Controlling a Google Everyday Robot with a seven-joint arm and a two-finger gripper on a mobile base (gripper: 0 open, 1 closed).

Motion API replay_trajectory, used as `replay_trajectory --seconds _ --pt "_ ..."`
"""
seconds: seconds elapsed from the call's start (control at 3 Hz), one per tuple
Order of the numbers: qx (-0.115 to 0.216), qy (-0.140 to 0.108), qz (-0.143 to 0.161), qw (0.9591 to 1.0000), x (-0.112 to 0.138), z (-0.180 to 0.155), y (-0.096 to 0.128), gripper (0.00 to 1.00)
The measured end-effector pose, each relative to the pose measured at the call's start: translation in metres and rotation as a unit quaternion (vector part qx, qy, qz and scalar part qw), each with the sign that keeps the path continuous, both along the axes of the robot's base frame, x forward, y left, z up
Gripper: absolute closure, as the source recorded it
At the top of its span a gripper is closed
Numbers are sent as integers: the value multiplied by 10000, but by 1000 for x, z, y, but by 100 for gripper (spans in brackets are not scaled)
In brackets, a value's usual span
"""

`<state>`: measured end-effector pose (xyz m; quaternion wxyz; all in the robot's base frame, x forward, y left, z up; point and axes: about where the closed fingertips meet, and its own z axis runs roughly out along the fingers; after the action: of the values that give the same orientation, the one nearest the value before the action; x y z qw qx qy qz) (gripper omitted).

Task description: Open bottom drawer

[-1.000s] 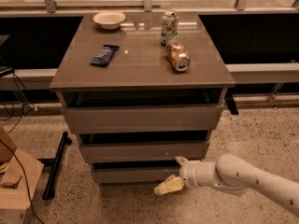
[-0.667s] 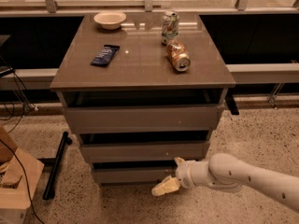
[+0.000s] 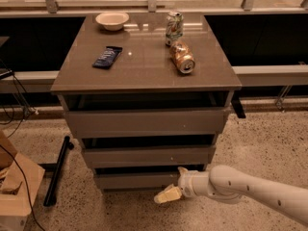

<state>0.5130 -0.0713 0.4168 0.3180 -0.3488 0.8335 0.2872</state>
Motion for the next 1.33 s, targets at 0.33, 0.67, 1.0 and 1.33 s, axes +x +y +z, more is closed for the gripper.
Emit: replay_trajectory --seconds 0.33,0.67,1.0,1.33 --pt "332 -27 -236 9992 12 -31 1 0" --pt "686 -99 -478 9964 25 -52 1 0" --pt "923 -133 -661 9934 40 -75 4 0" --pt "1029 -63 -779 9916 52 -98 8 0"
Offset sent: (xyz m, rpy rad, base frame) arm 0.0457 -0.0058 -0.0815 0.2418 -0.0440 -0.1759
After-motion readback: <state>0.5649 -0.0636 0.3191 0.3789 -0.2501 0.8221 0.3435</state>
